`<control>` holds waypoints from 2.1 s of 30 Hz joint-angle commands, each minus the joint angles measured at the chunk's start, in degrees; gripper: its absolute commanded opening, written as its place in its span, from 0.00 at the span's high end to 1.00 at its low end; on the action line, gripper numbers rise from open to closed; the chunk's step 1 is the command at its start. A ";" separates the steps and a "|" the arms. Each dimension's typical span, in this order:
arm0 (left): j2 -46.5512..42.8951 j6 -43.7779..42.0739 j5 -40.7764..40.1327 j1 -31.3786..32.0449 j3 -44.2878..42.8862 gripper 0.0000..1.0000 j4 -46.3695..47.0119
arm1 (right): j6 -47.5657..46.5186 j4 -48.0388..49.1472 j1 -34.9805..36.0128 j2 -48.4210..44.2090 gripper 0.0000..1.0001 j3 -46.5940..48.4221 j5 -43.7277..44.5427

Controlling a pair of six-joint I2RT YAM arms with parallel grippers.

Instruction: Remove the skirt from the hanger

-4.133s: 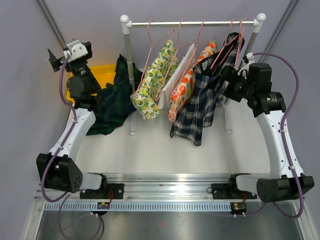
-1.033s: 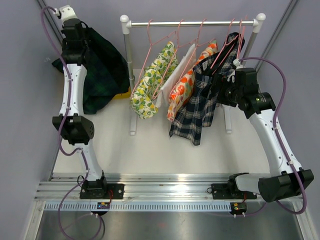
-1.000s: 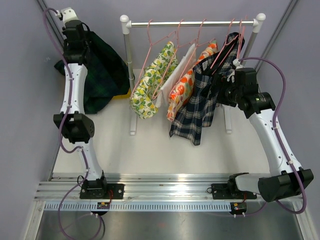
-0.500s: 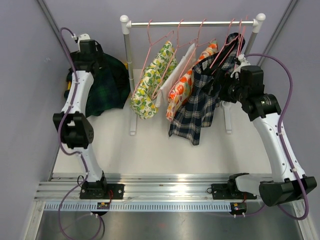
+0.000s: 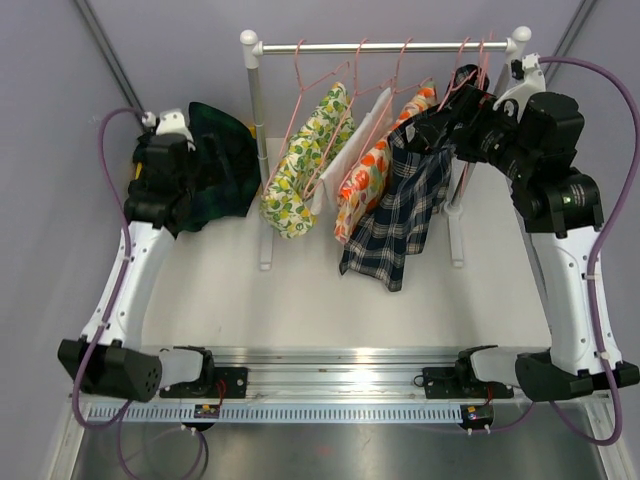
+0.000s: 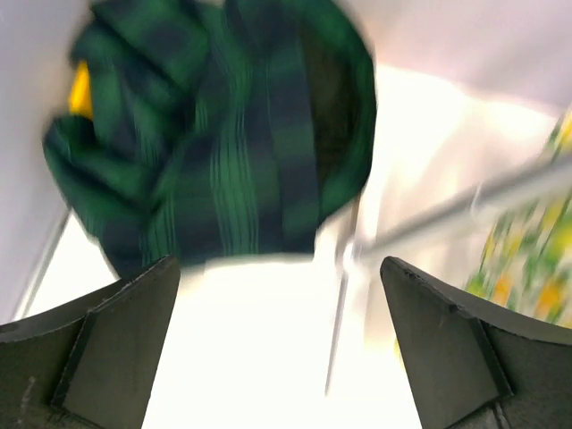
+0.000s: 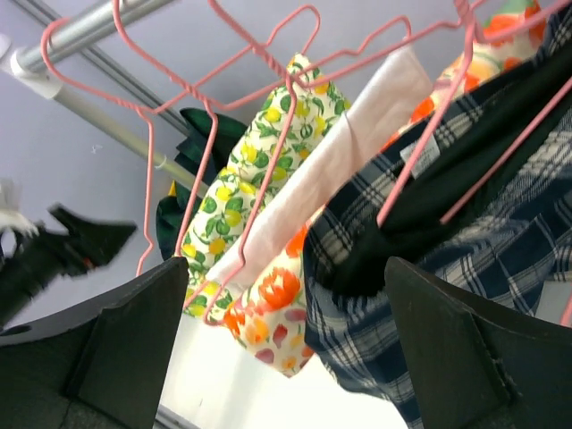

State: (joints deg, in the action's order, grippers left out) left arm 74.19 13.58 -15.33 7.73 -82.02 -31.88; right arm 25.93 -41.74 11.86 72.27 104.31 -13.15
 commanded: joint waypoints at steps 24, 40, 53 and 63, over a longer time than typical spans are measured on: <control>-32.62 2.94 20.25 4.22 26.74 0.01 -3.73 | -1.41 -0.10 0.71 23.71 1.00 19.17 13.86; -0.92 -0.93 11.11 51.31 -7.44 0.01 14.20 | -0.97 -3.00 0.71 20.64 1.00 23.84 8.49; 21.86 4.08 13.49 60.65 -2.54 0.01 34.15 | -1.67 -2.74 0.80 11.67 1.00 14.17 7.87; 27.93 6.18 7.60 63.81 -1.30 0.01 44.78 | -2.11 -8.44 0.71 9.56 1.00 18.72 7.52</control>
State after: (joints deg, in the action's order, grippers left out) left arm 101.86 18.02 -4.84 70.91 -83.42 2.87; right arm 23.75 -50.02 12.01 84.25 118.74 -4.14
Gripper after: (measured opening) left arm 0.987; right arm 0.063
